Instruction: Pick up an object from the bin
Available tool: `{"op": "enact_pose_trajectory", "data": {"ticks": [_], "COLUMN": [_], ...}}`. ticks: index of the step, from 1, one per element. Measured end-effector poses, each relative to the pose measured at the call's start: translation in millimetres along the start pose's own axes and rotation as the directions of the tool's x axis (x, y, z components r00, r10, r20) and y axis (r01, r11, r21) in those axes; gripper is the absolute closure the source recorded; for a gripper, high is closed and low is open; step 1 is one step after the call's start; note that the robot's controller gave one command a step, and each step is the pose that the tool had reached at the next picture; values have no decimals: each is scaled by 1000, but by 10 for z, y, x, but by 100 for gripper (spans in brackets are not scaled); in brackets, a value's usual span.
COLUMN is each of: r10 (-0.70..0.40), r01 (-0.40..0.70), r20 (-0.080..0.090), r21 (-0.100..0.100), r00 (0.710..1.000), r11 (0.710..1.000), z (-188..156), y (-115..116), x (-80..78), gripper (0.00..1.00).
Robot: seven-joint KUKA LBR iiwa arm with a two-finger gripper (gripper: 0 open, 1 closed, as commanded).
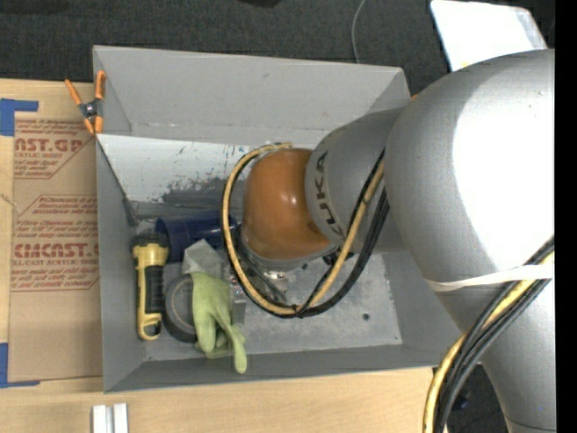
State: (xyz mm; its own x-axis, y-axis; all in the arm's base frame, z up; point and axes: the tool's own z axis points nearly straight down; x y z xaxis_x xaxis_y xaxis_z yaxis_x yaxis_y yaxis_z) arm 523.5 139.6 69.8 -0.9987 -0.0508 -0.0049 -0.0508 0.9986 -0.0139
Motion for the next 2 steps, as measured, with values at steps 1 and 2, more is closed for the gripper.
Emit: {"op": "enact_pose_trajectory", "data": {"ticks": [1,2], "r10": [10,-26], "r01": [-10,26], "r20": [-1,-12], "r21": [-3,12], "r00": [1000,1000], "r11": [1000,1000], "z": [-20,11], "y": [-34,113], "x": [-11,-360], "gripper": [100,100]}}
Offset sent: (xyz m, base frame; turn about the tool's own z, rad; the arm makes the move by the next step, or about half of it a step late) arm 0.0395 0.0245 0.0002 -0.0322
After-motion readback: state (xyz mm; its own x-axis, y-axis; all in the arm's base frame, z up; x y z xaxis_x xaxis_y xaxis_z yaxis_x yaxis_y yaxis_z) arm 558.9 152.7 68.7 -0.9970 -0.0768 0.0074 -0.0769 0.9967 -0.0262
